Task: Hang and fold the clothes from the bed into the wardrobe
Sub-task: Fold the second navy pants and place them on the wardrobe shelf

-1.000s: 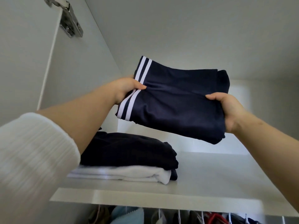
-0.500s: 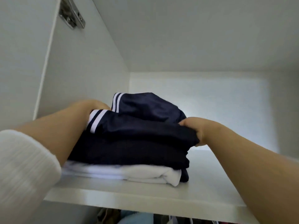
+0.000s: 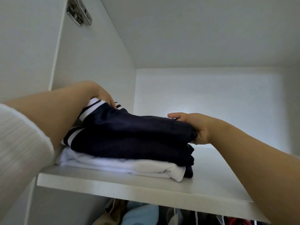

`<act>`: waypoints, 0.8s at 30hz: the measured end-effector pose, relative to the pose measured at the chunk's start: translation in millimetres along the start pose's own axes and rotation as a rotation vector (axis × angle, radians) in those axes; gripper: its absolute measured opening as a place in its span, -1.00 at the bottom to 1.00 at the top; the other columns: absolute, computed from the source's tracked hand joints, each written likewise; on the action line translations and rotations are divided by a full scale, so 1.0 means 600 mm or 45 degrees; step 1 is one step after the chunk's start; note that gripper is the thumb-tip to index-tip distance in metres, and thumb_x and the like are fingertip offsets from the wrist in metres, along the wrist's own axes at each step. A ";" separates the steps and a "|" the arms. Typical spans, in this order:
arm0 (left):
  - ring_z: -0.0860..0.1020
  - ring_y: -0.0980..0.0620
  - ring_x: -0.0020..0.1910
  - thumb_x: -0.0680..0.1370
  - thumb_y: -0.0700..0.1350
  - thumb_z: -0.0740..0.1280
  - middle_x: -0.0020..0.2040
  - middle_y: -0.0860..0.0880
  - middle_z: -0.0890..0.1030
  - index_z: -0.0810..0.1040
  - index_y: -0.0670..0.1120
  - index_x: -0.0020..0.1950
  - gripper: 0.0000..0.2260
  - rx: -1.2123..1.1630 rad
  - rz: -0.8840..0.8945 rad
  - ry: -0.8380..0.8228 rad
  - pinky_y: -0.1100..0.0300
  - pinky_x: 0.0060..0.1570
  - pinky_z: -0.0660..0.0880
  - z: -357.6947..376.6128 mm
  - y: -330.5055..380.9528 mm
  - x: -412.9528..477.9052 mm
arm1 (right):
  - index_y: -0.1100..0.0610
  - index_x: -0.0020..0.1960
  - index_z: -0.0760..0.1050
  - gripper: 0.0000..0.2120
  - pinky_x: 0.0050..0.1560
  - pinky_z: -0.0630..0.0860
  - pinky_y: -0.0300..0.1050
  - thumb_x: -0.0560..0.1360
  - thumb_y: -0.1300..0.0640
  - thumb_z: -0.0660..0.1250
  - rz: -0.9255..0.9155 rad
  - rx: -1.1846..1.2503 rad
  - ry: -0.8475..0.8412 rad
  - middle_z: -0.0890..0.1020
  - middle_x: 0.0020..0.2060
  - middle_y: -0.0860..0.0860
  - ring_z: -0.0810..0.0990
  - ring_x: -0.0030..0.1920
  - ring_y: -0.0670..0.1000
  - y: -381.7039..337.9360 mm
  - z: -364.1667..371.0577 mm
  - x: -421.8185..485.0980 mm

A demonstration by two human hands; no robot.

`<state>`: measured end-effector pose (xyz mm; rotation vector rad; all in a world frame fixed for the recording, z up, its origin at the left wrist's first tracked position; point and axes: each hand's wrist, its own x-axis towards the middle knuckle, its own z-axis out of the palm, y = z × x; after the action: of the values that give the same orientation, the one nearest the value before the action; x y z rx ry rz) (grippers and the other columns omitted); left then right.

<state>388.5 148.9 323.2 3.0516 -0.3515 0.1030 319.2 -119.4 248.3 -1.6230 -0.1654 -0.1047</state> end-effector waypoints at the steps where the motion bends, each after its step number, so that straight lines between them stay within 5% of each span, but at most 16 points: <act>1: 0.51 -0.13 0.20 0.58 -0.19 0.22 0.20 -0.07 0.55 0.55 0.06 0.06 -0.81 0.019 -0.038 -0.031 0.01 0.16 0.45 0.006 0.009 -0.011 | 0.05 0.05 0.45 -0.79 -0.53 0.48 -0.29 0.52 0.31 0.21 0.059 -0.030 -0.030 0.51 -0.27 0.03 0.51 -0.50 -0.05 0.001 0.003 -0.007; 3: 0.53 -0.13 0.18 0.58 -0.12 0.21 0.19 -0.11 0.57 0.53 -0.07 0.20 -0.78 0.047 -0.077 -0.078 -0.02 0.22 0.45 0.018 0.020 -0.017 | 0.09 -0.09 0.47 -0.98 -0.52 0.49 -0.26 0.49 0.18 0.28 0.114 -0.004 -0.024 0.55 -0.37 0.03 0.56 -0.51 -0.02 -0.002 0.002 -0.016; 6: 0.62 -0.11 -0.07 0.51 -0.03 0.30 -0.08 -0.14 0.68 0.61 -0.18 0.04 -0.75 -0.187 -0.185 -0.172 0.06 -0.02 0.55 0.012 0.033 -0.035 | 0.06 -0.03 0.51 -0.85 -0.47 0.54 -0.14 0.42 0.06 0.35 0.053 0.025 -0.080 0.65 -0.29 0.04 0.64 -0.44 0.03 -0.013 -0.002 -0.031; 8: 0.60 -0.11 0.04 0.52 -0.06 0.29 0.08 -0.13 0.64 0.56 -0.14 0.17 -0.73 -0.051 -0.180 -0.129 0.01 0.10 0.53 0.008 0.035 -0.036 | -0.07 0.20 0.44 -0.52 -0.45 0.56 -0.09 0.30 0.11 0.40 -0.051 0.014 -0.150 0.66 -0.10 0.01 0.68 -0.34 0.04 -0.015 -0.003 -0.036; 10: 0.49 -0.09 0.23 0.54 -0.11 0.29 0.29 -0.08 0.49 0.46 -0.05 0.30 -0.68 0.141 -0.071 0.039 0.02 0.25 0.43 0.012 0.034 -0.035 | -0.16 0.25 0.37 -0.38 -0.45 0.57 -0.12 0.24 0.17 0.40 -0.105 -0.014 -0.209 0.70 -0.15 -0.02 0.68 -0.33 0.01 -0.016 0.006 -0.039; 13: 0.42 -0.06 0.27 0.51 -0.15 0.33 0.31 -0.05 0.44 0.48 0.01 0.28 -0.66 0.196 0.114 0.403 0.08 0.28 0.36 0.028 0.023 -0.022 | -0.06 0.15 0.37 -0.61 -0.58 0.49 -0.28 0.43 0.30 0.29 -0.072 0.048 -0.185 0.65 -0.43 0.01 0.60 -0.49 -0.03 -0.020 0.018 -0.038; 15: 0.45 -0.04 0.22 0.52 -0.15 0.32 0.27 -0.04 0.49 0.51 -0.01 0.27 -0.69 0.161 0.132 0.397 0.14 0.23 0.36 0.051 0.017 -0.018 | 0.05 -0.09 0.41 -0.87 -0.68 0.36 -0.36 0.53 0.27 0.19 0.028 -0.057 -0.156 0.56 -0.53 0.02 0.53 -0.59 -0.05 -0.019 0.019 -0.035; 20: 0.53 -0.06 0.14 0.52 -0.05 0.26 0.22 -0.02 0.53 0.53 -0.02 0.24 -0.70 0.133 -0.128 0.076 0.05 0.17 0.45 0.057 0.021 0.001 | 0.07 -0.23 0.51 -0.84 -0.50 0.45 -0.28 0.46 0.00 0.31 0.047 -0.376 0.075 0.54 -0.46 -0.01 0.52 -0.55 -0.05 -0.002 0.008 -0.021; 24: 0.47 -0.08 0.16 0.50 0.11 0.23 0.18 0.05 0.45 0.53 0.08 0.14 -0.74 0.309 -0.012 0.473 0.07 0.06 0.41 0.056 0.038 0.030 | 0.05 -0.19 0.51 -0.76 -0.34 0.44 -0.18 0.47 -0.12 0.29 0.023 -0.413 0.224 0.55 -0.34 -0.01 0.51 -0.35 -0.02 0.005 0.006 -0.003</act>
<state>402.9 120.2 292.7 3.1684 -0.3170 0.7504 317.8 -116.1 244.9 -1.9275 0.0031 -0.2710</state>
